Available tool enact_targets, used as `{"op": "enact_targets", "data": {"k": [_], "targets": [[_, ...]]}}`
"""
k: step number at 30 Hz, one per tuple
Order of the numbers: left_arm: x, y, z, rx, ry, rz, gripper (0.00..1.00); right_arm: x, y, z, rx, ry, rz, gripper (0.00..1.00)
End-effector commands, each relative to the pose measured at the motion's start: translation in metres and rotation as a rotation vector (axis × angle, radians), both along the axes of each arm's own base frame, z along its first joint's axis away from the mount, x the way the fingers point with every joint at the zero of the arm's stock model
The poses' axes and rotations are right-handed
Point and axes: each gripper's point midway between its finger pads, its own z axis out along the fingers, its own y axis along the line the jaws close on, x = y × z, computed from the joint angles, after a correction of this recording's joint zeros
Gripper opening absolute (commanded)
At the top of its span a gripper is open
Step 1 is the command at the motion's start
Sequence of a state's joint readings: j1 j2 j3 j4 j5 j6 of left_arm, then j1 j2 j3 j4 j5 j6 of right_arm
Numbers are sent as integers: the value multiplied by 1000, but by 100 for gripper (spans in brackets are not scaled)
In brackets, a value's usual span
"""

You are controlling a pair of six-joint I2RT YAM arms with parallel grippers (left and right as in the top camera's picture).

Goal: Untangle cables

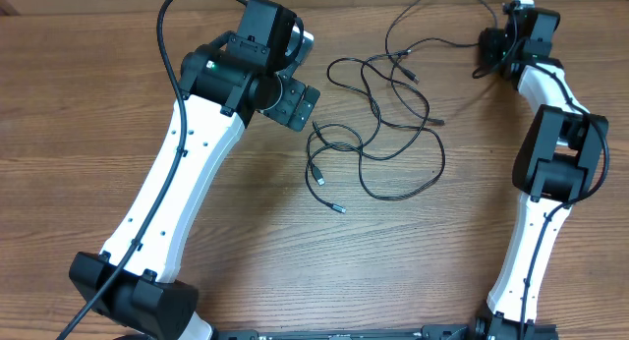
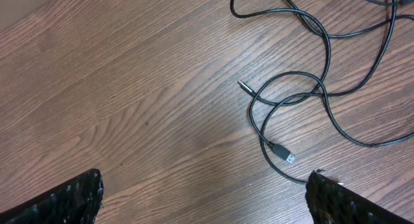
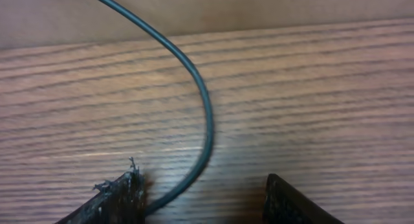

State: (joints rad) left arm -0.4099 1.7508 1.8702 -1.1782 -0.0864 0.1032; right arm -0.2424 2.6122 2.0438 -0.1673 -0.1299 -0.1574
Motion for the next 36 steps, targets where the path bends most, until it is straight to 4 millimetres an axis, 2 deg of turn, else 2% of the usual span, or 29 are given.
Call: {"op": "enact_targets", "data": {"k": [1,5,10,13,19,26,27,30,33,36], "targets": [[1,0,-2,-13,7,13,99,-8,-21,-25,-2,38,-42,60],[1,0,-2,-13,7,14,100,-18,-35,-44,5,86,-69,59],[1,0,-2,-13,7,13,100,-28,-55,-48,7,112,-107,59],[1,0,-2,-13,7,13,99,-43,-79,-55,-27,161,-181,60],[1,0,-2,-13,7,13,100,-87,-141,-68,-113,285,-364,63],[1,0,-2,-13,7,13,99,-137,-200,-79,-80,369,-486,63],[1,0,-2,-13,7,13,100,-146,-209,-80,-57,372,-513,61],[1,0,-2,-13,7,13,100,-151,-212,-83,13,365,-481,56],[1,0,-2,-13,7,13,99,-148,-200,-82,61,359,-368,54],[1,0,-2,-13,7,13,100,-143,-189,-79,28,368,-297,54]]}}
